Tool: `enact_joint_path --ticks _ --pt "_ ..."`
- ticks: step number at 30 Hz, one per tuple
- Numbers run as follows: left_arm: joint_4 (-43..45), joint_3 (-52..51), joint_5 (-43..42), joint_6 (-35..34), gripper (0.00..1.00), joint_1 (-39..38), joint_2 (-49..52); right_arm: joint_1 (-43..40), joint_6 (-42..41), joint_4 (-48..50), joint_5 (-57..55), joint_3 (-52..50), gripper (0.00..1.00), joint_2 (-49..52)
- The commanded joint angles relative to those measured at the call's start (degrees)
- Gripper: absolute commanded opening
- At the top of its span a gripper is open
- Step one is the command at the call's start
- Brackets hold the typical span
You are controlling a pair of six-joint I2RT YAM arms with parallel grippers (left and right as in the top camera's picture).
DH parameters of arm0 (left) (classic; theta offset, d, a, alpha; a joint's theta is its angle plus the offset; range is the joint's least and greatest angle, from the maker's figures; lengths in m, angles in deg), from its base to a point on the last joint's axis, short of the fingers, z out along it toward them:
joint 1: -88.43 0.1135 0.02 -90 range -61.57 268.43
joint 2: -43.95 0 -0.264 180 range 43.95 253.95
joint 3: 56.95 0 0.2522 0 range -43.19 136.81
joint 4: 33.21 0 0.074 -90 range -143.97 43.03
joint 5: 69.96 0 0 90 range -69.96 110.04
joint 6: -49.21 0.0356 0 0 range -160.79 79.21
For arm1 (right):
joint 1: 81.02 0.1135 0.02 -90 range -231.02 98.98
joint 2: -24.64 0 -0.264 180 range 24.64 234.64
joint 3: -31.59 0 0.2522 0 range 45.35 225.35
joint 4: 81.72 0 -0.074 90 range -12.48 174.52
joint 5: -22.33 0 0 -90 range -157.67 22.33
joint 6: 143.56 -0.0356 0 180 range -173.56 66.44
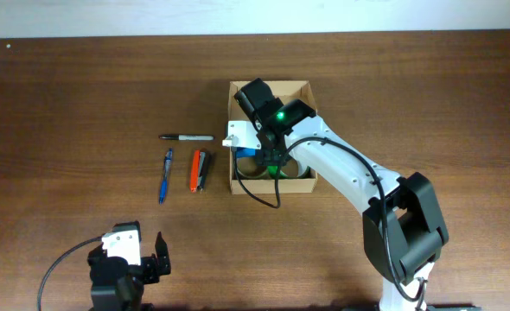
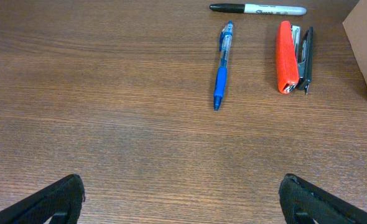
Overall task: Pack container
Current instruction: 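Lift the blue duster into the box and release it on the tapes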
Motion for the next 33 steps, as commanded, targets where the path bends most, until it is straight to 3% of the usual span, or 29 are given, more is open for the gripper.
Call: enact_joint_path --ticks 1,4,8,24,33 --pt "0.0 -0.4 -0.2 0.9 1.00 0.3 -0.5 0.4 -0.2 0.2 -0.5 1.0 0.75 0.3" --pt "0.0 -0.4 -0.2 0.9 1.00 0.3 -0.5 0.4 -1.6 0.2 -4.0 1.0 0.70 0.3" --pt "0.0 -0.4 -0.2 0.9 1.00 0.3 -0.5 0.0 -5.2 -0.1 -9.0 1.0 0.70 0.3" --pt "0.0 -0.4 -0.2 0.9 1.00 0.3 -0.5 -1.6 -10.4 -1.8 -9.0 1.1 0.69 0.1" --pt "0.0 -0.4 -0.2 0.9 0.99 0.3 -0.5 2.1 -10.4 -1.9 -8.6 3.1 0.75 -4.0"
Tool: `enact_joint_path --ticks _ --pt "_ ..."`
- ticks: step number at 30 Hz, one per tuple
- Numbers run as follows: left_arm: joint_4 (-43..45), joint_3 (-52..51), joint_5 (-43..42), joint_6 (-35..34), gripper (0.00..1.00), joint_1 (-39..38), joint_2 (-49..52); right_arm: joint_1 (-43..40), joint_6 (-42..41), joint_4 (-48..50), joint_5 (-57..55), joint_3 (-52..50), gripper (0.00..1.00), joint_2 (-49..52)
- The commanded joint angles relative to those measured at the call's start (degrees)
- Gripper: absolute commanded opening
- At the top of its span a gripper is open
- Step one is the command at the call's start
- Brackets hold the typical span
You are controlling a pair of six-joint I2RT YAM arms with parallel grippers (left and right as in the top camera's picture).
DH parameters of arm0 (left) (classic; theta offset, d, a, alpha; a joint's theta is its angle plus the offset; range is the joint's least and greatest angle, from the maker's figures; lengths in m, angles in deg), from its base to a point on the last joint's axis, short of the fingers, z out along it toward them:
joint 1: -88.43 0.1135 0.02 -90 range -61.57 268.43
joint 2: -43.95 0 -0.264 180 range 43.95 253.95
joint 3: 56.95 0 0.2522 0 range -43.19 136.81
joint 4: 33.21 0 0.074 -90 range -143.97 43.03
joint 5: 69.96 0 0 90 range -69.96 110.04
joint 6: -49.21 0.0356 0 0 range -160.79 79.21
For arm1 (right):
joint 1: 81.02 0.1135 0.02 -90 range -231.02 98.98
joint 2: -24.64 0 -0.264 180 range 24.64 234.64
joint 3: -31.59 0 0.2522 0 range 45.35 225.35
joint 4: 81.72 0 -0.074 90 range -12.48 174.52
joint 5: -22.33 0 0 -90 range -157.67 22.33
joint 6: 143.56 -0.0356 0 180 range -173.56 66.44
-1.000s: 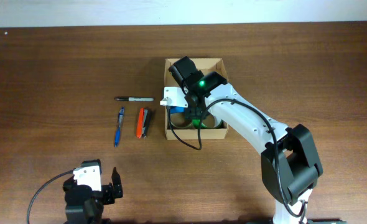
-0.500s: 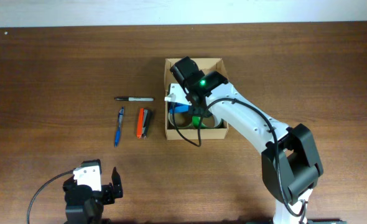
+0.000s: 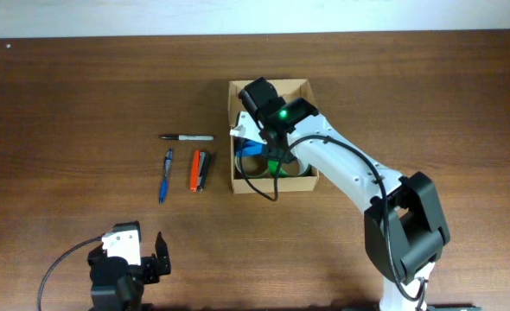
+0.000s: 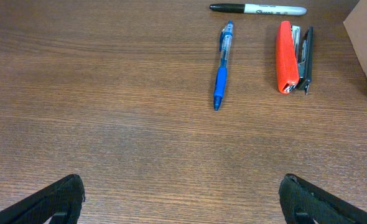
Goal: Pack container
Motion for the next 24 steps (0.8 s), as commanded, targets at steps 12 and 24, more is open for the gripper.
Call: enact_joint_path --ticks 12,24 --pt "0.0 -0.4 -0.2 0.9 1.00 0.3 -0.5 13.3 -25.7 2.1 0.0 4.3 0.79 -12.7" --pt "0.0 -0.4 -0.2 0.9 1.00 0.3 -0.5 18.5 -41.7 -5.4 5.2 4.6 0.99 -17.9"
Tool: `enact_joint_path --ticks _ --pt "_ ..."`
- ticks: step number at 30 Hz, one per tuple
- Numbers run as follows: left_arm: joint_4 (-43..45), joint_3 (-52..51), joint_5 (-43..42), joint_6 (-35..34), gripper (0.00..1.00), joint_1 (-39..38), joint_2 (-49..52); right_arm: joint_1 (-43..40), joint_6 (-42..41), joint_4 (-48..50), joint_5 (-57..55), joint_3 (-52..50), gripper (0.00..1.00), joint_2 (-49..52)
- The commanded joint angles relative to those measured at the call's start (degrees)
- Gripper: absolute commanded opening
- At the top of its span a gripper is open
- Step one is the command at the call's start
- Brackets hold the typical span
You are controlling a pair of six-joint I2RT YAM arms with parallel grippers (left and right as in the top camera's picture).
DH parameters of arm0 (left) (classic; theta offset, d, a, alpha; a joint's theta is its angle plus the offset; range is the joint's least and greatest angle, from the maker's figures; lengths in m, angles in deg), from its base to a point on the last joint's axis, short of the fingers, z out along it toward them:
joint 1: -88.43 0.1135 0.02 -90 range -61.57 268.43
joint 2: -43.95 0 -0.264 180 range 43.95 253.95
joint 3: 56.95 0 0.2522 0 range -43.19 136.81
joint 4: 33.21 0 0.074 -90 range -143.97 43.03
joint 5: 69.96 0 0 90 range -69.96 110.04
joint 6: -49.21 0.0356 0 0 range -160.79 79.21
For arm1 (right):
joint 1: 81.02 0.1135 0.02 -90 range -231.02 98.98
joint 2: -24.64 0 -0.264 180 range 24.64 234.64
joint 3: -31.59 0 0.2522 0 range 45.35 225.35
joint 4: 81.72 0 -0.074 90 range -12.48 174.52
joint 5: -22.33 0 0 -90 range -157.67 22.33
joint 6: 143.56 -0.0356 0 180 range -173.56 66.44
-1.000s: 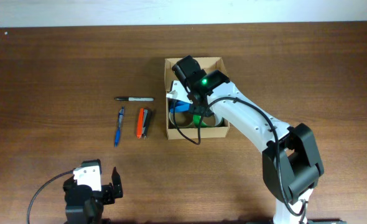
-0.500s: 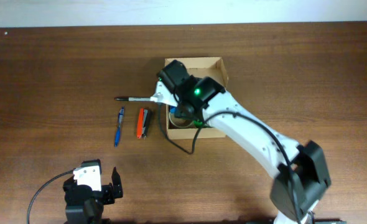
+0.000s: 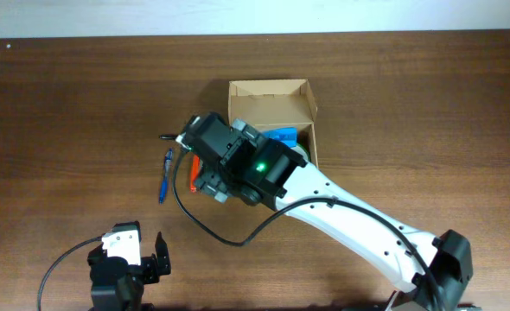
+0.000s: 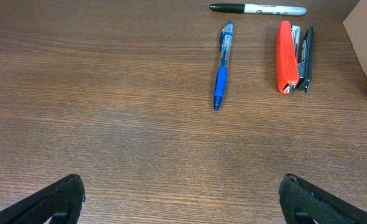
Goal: Pack container
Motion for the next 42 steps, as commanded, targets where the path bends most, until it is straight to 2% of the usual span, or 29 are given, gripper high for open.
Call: enact_joint_path --ticks 1,8,15,16,21,29,42 --pt "0.0 -0.4 -0.2 0.9 1.00 0.3 -0.5 0.3 -3.0 -2.8 1.8 0.8 0.99 -7.5" --pt "0.0 -0.4 -0.2 0.9 1.00 0.3 -0.5 -2.3 0.6 -7.9 2.3 -3.7 1.00 -27.1" --pt "0.0 -0.4 -0.2 0.9 1.00 0.3 -0.5 -7.0 0.5 -5.2 1.7 -20.2 0.99 -51.1" --pt "0.0 -0.4 -0.2 0.9 1.00 0.3 -0.5 -7.7 -0.1 -4.7 0.5 -24.4 0.99 -57.4" --pt "0.0 -0.4 -0.2 0.9 1.00 0.3 -0.5 -7.9 -4.3 -4.6 -5.2 -33.0 0.99 -70.7" --pt "0.0 -0.4 -0.2 0.9 0.99 0.3 -0.5 -7.9 -6.4 -4.8 -5.9 -42.1 0.99 -83.2" --pt "0.0 -0.4 -0.2 0.9 1.00 0.3 -0.5 -7.9 -6.4 -4.8 -5.8 -42.5 0.99 -83.4"
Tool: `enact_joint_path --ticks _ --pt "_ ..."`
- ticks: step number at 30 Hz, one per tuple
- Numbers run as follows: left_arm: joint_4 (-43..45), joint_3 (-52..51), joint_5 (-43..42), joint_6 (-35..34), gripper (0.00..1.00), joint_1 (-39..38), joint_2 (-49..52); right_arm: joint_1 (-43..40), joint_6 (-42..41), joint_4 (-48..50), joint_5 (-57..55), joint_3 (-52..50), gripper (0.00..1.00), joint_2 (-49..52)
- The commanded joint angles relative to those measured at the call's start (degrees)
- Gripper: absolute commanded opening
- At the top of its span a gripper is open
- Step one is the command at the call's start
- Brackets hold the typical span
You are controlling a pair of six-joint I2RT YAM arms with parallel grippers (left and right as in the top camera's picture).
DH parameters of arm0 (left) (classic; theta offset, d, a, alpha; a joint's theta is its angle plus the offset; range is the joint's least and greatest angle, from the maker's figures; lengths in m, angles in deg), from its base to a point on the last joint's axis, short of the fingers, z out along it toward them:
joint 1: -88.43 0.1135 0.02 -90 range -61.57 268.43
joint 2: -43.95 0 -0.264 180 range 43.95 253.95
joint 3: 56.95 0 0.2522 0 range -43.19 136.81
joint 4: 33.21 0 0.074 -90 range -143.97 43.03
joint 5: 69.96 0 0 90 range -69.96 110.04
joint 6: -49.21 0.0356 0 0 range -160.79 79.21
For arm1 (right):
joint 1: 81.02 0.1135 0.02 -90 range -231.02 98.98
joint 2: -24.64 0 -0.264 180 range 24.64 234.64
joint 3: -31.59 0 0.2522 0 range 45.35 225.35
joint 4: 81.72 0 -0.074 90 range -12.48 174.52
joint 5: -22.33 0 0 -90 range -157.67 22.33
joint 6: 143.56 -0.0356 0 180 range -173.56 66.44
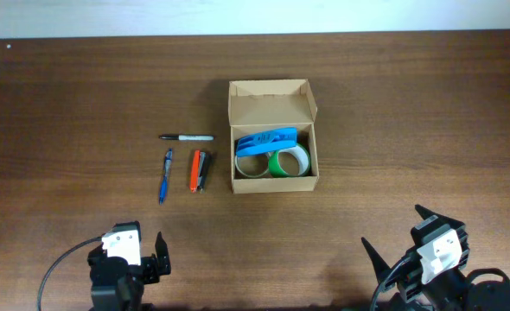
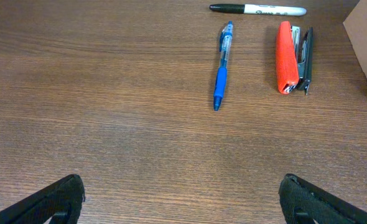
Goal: Pack container
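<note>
The open cardboard box [image 1: 272,97] stands mid-table with its flap up at the far side. Inside lie a blue clip [image 1: 266,137], a brown tape roll [image 1: 252,165] and a green tape roll [image 1: 289,161]. Left of the box lie a black marker [image 1: 186,137], a blue pen [image 2: 220,65] and an orange stapler [image 2: 287,57]. My left gripper [image 2: 182,200] is open and empty at the front left edge, well short of the pen. At the front right edge my right gripper [image 1: 396,231] is open and holds nothing.
The box's near-left corner shows at the right edge of the left wrist view. Bare brown table lies between the left gripper and the pen, and between the right gripper and the box.
My right arm was stretched over the stapler and pen left of the box; now it is drawn back to the front right edge, open. Marker, pen and stapler lie where they were.
My right gripper was down in the box at the blue clip, at both first moments. Then the clip lay in the box and the arm reached over the stapler. Now the arm is back at the table's front; the left arm never moved.
</note>
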Motion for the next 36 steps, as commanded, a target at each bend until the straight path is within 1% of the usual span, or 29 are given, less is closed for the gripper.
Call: enact_joint_path --ticks 1,15,19,21,23,27,29,31,33,36 --pt "0.0 -0.4 -0.2 0.9 1.00 0.3 -0.4 -0.3 -1.0 0.4 -1.1 -0.3 0.99 -0.2" --pt "0.0 -0.4 -0.2 0.9 1.00 0.3 -0.4 -0.3 -1.0 0.4 -1.1 -0.3 0.99 -0.2" --pt "0.0 -0.4 -0.2 0.9 1.00 -1.4 0.0 -0.3 -0.9 0.4 -1.1 -0.3 0.99 -0.2" --pt "0.4 -0.1 -0.2 0.9 1.00 -2.2 1.9 -0.3 -0.9 0.4 -1.1 -0.3 0.99 -0.2" --pt "2.5 1.7 -1.3 0.9 1.00 -2.9 5.7 -0.3 -1.0 0.4 -1.1 -0.3 0.99 -0.2" --pt "8.4 10.4 -8.8 0.9 1.00 -4.0 18.7 -0.3 -1.0 0.4 -1.1 -0.3 0.99 -0.2" --pt "9.0 19.5 -14.6 0.9 1.00 -4.0 29.6 -0.3 -1.0 0.4 -1.1 -0.3 0.99 -0.2" --pt "9.0 26.1 -18.1 0.9 1.00 -4.0 37.1 -0.3 -1.0 0.4 -1.1 -0.3 0.99 -0.2" --pt "8.9 32.9 -20.5 0.8 1.00 -4.0 45.2 -0.3 -0.9 0.4 -1.1 -0.3 0.99 -0.2" --pt "8.9 40.9 -21.7 0.7 1.00 -4.0 55.2 -0.3 -0.9 0.4 -1.1 -0.3 0.99 -0.2"
